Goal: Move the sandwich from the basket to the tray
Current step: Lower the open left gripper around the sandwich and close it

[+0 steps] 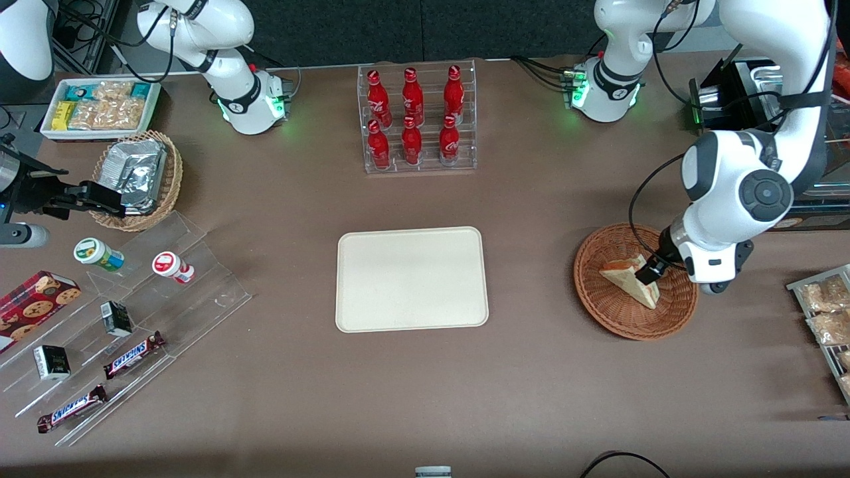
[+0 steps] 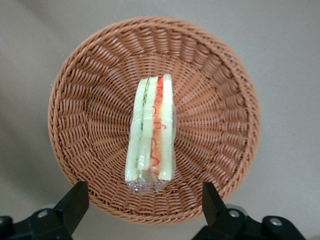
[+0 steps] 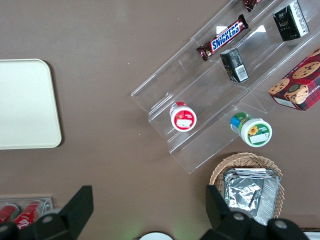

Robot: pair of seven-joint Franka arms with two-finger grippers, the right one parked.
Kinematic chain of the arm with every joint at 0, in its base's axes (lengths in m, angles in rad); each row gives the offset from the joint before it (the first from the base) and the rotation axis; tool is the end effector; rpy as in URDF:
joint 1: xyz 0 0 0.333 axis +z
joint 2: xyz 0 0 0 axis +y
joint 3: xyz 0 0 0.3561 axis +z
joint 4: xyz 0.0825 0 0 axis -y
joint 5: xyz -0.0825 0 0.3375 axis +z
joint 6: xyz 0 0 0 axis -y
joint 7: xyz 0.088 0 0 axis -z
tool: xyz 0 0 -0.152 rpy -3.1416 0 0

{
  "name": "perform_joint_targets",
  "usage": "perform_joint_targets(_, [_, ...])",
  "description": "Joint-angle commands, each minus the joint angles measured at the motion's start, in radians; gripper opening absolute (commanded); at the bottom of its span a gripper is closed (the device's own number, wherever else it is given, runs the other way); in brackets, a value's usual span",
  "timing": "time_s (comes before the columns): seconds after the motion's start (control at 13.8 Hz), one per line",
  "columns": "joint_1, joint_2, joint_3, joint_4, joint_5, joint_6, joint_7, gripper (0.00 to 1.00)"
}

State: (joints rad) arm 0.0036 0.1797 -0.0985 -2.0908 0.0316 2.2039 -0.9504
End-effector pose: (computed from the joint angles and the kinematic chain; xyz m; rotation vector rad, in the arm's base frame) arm 0.5318 -0.0471 0.3573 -2.8339 -1.2604 0.0825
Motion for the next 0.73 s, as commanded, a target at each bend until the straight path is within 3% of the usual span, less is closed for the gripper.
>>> perform_joint_targets(0.0, [-0.002,-0.016,0.000,-0.084,0.004,0.078,-0.021,1.00])
perform_joint_targets(0.65, [0.006,0.060,0.002,-0.101,0.004,0.151,-0.024,1.00])
